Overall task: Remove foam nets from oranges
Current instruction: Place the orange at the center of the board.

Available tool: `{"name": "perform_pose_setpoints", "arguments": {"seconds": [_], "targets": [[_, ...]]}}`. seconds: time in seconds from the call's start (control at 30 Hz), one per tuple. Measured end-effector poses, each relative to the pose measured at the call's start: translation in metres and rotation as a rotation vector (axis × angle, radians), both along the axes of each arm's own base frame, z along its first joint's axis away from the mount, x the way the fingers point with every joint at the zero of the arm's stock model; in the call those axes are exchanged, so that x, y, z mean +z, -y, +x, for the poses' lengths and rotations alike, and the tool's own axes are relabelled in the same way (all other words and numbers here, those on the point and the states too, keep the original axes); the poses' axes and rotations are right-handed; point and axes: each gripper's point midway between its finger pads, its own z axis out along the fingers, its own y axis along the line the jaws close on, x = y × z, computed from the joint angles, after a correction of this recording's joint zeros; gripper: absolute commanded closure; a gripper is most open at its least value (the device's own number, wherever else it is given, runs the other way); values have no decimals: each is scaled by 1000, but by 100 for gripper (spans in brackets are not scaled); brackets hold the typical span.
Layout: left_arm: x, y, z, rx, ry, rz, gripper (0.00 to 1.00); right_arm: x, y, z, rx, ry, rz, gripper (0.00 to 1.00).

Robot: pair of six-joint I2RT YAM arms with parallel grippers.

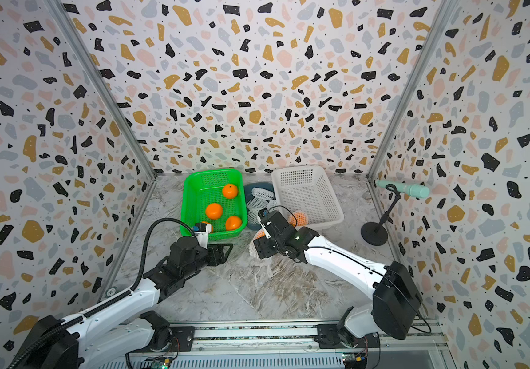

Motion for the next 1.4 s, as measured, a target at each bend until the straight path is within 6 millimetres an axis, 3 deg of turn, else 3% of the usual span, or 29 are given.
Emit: {"name": "perform_pose_setpoints", "arguments": {"seconds": [0.37, 0.83, 1.1, 1.27, 1.4], "targets": [[0, -5, -4, 10, -3, 19, 22, -42, -13, -9, -31, -35, -35, 16], [-1, -8, -6, 8, -7, 32, 22, -108, 6, -8, -230, -93, -52, 15], [-2, -8, -8, 6, -11, 36, 22, -105, 1, -4, -260, -85, -2, 0], [-8, -7, -11, -5, -15, 30, 22, -103, 1, -4, -258, -83, 7, 1], [-16, -8, -14, -13, -29, 32, 22, -90, 0, -4, -254, -67, 40, 1]]}}
